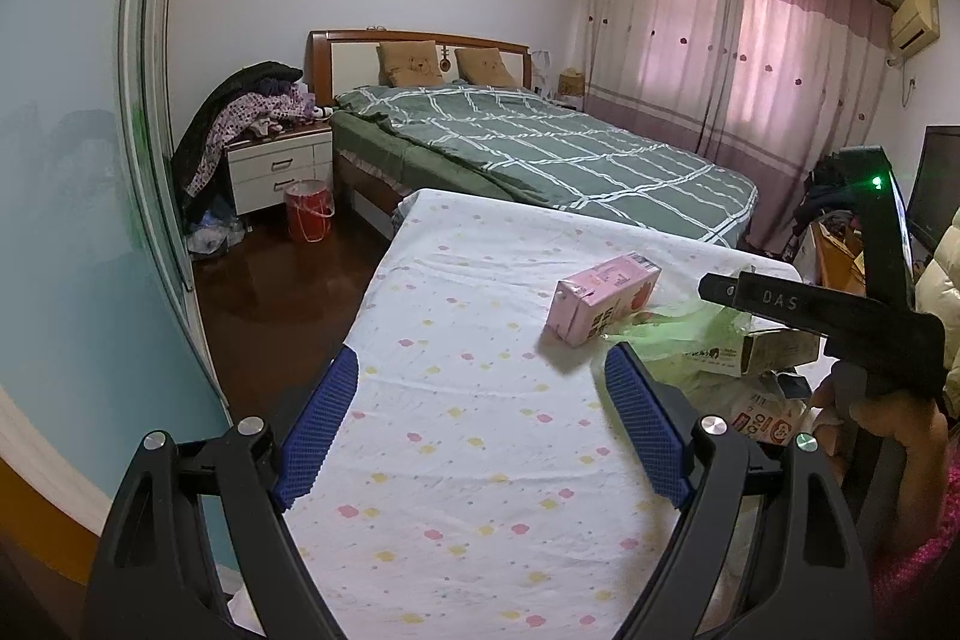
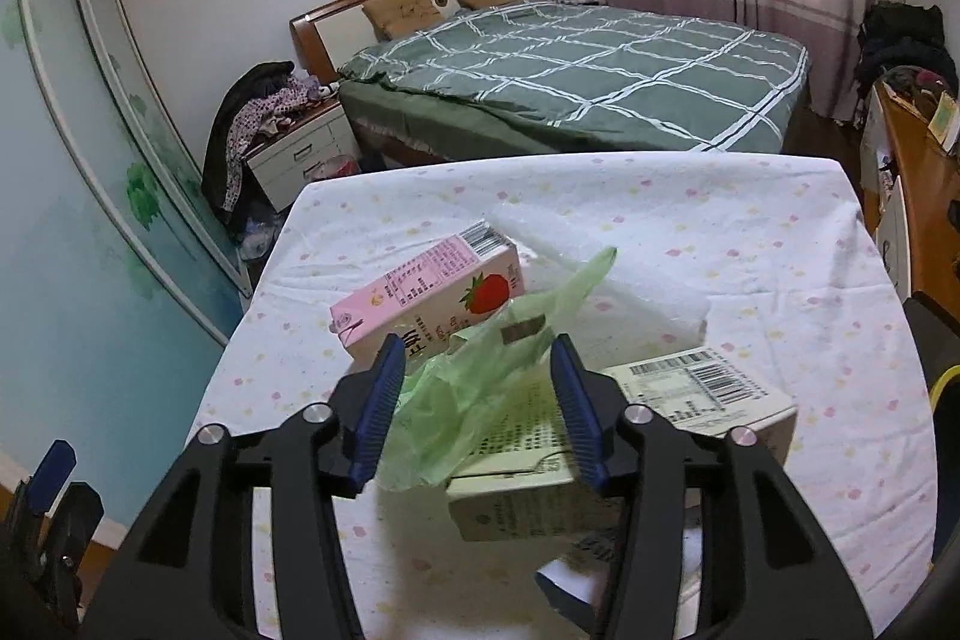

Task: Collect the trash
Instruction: 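Grasp the green plastic bag with the right tool and lift it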

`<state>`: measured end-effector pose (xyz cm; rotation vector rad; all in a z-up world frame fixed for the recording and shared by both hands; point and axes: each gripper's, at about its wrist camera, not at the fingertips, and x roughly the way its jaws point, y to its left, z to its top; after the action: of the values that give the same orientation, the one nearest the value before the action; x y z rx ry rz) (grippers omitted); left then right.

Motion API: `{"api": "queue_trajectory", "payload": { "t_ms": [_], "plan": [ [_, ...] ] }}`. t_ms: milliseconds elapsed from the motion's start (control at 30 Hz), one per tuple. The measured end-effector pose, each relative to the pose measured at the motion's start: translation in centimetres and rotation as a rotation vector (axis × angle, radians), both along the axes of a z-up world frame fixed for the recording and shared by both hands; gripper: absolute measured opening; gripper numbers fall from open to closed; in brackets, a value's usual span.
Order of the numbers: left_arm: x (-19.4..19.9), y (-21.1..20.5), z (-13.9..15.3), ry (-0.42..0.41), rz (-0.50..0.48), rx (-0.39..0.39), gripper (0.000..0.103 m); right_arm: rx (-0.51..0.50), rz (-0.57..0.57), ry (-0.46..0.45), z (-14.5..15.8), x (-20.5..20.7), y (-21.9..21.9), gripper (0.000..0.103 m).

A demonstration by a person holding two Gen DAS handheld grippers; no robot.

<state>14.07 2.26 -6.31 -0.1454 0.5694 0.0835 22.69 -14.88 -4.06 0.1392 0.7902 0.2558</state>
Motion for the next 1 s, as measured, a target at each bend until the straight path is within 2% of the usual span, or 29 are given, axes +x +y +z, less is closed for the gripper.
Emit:
{"api": "queue_trajectory", "payload": {
  "t_ms": [67,233,633,800,1000],
  "plan": [
    [0.1,0.0,-0.1,-0.001,-0.001,-0.005,0.083,-0.003,0.003,-0.003,-0.1,-0.1,0.2,0.036],
    [0.1,0.0,-0.2,0.0,-0.003,-0.008,0.083,0.007,0.005,-0.021,0.0,-0.5,0.1,0.011],
    [-0.4,-1.2,0.2,-0.016,-0.031,0.002,0.084,0.097,0.01,-0.153,3.9,-5.1,-2.1,0.01],
    [-0.7,-2.6,0.4,-0.017,-0.07,0.005,0.084,0.095,-0.023,-0.207,5.5,-7.3,-4.7,0.01],
    [-0.4,-5.6,0.4,-0.018,-0.146,0.005,0.084,0.087,-0.109,-0.233,6.1,-9.4,-9.5,0.01]
  ]
}}
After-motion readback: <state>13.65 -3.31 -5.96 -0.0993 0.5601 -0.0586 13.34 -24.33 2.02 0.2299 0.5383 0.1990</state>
